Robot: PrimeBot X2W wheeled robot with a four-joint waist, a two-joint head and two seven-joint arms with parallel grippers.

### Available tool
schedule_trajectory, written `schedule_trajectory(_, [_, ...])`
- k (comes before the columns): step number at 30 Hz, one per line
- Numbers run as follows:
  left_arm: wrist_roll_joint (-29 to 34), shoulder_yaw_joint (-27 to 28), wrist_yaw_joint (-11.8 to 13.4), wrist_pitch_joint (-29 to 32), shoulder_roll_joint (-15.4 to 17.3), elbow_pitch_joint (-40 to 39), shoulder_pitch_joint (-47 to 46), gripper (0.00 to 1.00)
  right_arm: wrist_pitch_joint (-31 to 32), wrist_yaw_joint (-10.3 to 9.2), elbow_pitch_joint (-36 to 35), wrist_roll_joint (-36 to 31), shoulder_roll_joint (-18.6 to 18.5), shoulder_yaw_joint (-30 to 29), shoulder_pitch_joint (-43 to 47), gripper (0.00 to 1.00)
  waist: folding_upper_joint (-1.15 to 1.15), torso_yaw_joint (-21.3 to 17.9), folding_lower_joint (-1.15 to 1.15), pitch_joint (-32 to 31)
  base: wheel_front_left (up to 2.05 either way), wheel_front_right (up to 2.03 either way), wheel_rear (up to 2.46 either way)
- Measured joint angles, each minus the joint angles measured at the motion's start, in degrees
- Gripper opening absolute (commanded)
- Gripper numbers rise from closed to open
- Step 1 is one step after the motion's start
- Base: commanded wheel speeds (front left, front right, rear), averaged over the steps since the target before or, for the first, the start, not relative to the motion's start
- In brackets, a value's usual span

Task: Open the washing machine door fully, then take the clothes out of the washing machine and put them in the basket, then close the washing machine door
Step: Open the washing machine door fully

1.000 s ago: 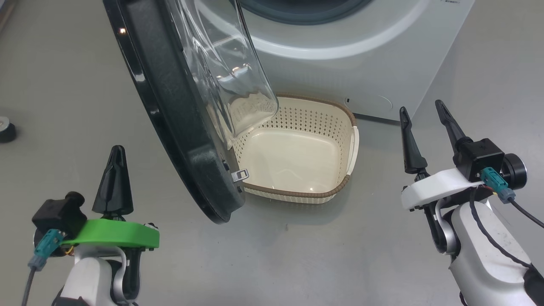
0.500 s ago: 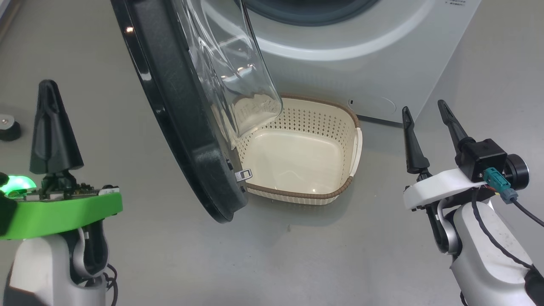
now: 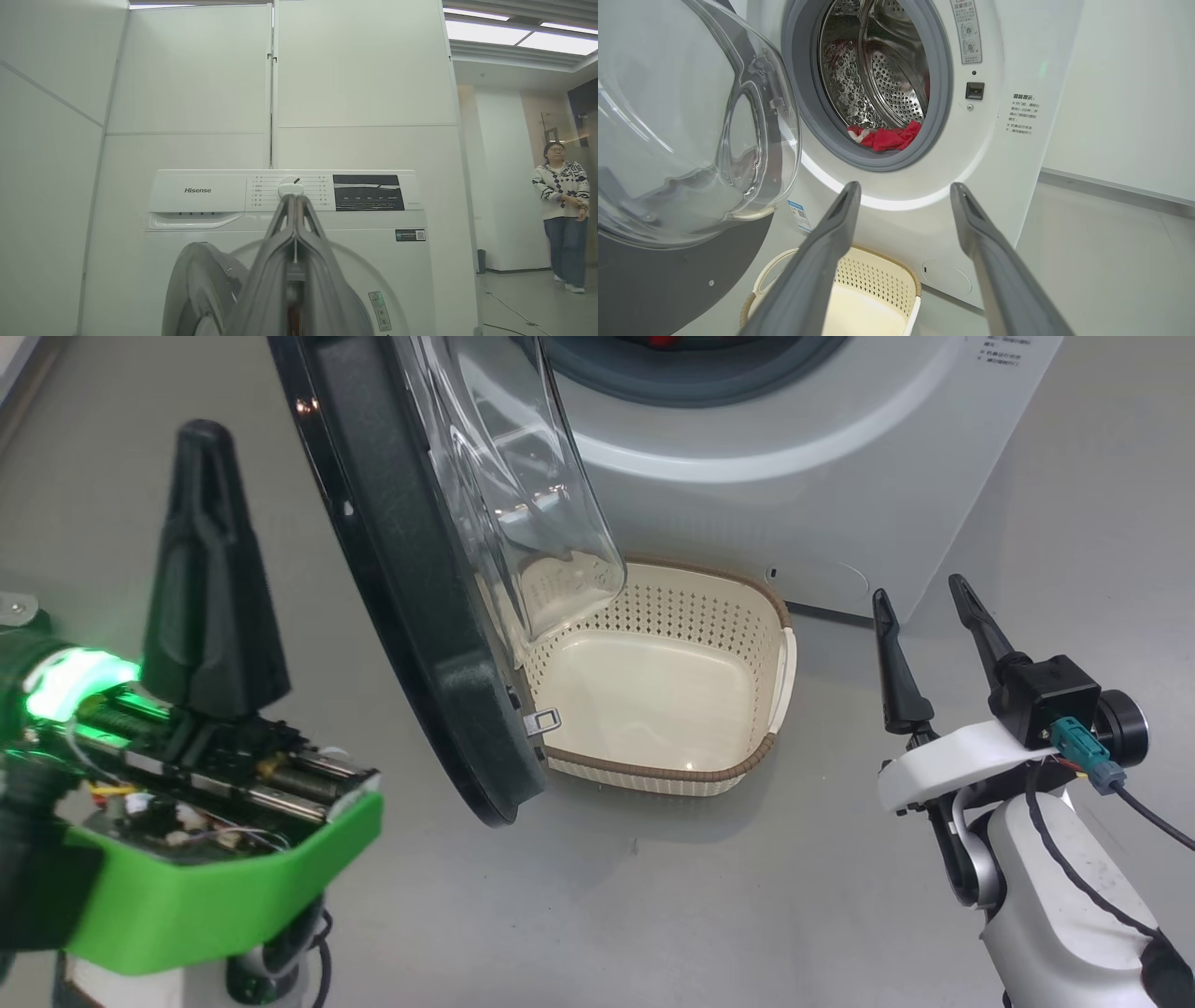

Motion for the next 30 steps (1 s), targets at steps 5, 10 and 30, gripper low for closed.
schedule_trajectory(5, [1.01, -10.57, 0.00, 0.00, 0.26, -1.14, 0.41, 0.00, 0.00, 0.51, 0.36, -0.26, 0.45, -0.02, 0.08, 1.00, 0.00, -0.15, 0.00, -0.38, 0.00, 0.00, 0.00])
schedule_trajectory(10, [1.45, -19.06, 0.00, 0.01, 1.86, -0.74, 1.79, 0.00, 0.00, 0.76, 0.64, -0.36, 0.69, -0.04, 0.15, 1.00, 0.00, -0.35, 0.00, -0.60, 0.00, 0.00, 0.00])
schedule_trajectory(30, [1.34, -30.19, 0.00, 0.03, 3.65, 12.78, 7.13, 0.00, 0.00, 2.54, 2.00, -2.38, 1.74, -0.05, 1.03, 1.00, 0.00, -1.07, 0.00, -0.64, 0.00, 0.00, 0.00])
